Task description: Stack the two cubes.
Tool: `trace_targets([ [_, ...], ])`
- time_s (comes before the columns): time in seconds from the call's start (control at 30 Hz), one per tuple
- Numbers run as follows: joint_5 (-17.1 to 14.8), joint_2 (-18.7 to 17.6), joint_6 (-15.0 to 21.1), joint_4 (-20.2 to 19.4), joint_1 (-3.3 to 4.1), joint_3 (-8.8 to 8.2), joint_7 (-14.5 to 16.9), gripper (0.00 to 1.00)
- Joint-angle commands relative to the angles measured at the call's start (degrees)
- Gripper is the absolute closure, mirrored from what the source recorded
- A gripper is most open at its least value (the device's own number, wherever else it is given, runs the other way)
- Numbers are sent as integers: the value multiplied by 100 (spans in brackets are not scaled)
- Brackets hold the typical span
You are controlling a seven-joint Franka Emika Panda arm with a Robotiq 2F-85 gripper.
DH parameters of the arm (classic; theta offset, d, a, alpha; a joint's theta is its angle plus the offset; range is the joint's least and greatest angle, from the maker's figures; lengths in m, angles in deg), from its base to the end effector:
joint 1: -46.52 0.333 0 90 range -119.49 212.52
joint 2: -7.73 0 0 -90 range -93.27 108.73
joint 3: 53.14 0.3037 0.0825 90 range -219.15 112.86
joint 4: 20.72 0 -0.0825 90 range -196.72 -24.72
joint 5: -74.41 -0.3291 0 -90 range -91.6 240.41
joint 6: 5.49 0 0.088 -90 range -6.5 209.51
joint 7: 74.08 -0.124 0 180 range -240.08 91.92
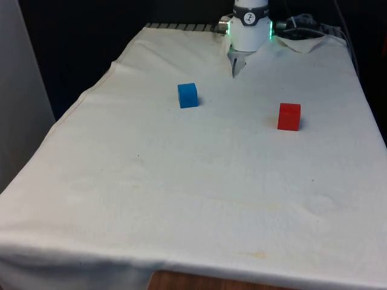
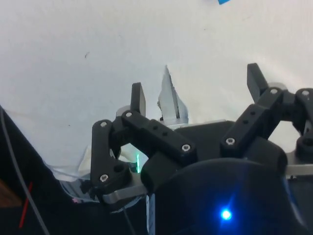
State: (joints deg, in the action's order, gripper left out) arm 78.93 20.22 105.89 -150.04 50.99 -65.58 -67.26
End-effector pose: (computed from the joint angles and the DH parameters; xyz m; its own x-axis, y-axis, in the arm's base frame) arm 0.4169 -0.0679 0.4384 0.9946 0.0190 -0.1016 0.0203 -0.9997 0.0116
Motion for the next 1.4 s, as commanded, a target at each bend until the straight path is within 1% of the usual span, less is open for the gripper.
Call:
trace_targets([
  [0.0,11,23,29,-40,0,-11,34,0],
  [0.07,57,103,212,-201,-11,-57,160,0],
  [0.23,80,166,367,-361,-17,-120,327,0],
  [0.27,34,115,275,-298,-6,-120,309,0],
  [0.3,80,178,401,-390,-17,-132,361,0],
  [0.5,80,235,751,-665,-23,-229,590,0],
  [0.53,80,252,854,-745,-23,-258,642,0],
  [0.57,40,195,785,-693,-11,-258,636,0],
  [0.6,80,264,911,-791,-29,-269,670,0],
  [0.8,80,327,1243,-1054,-40,-367,842,0],
  [0.83,40,269,1112,-968,-17,-355,814,0],
  [0.87,80,350,1369,-1163,-40,-413,911,0],
  [1.0,80,384,1610,-1352,-52,-493,1054,0],
  [1.03,80,390,1725,-1432,-57,-539,1123,0],
  [1.1,80,390,1839,-1507,-63,-590,1215,0],
  [1.13,40,344,1736,-1438,-40,-573,1180,0],
  [1.17,80,390,1891,-1541,-69,-613,1255,0],
  [1.3,80,309,2097,-1610,-69,-716,1409,0],
  [1.37,92,252,2257,-1673,-80,-791,1524,0],
])
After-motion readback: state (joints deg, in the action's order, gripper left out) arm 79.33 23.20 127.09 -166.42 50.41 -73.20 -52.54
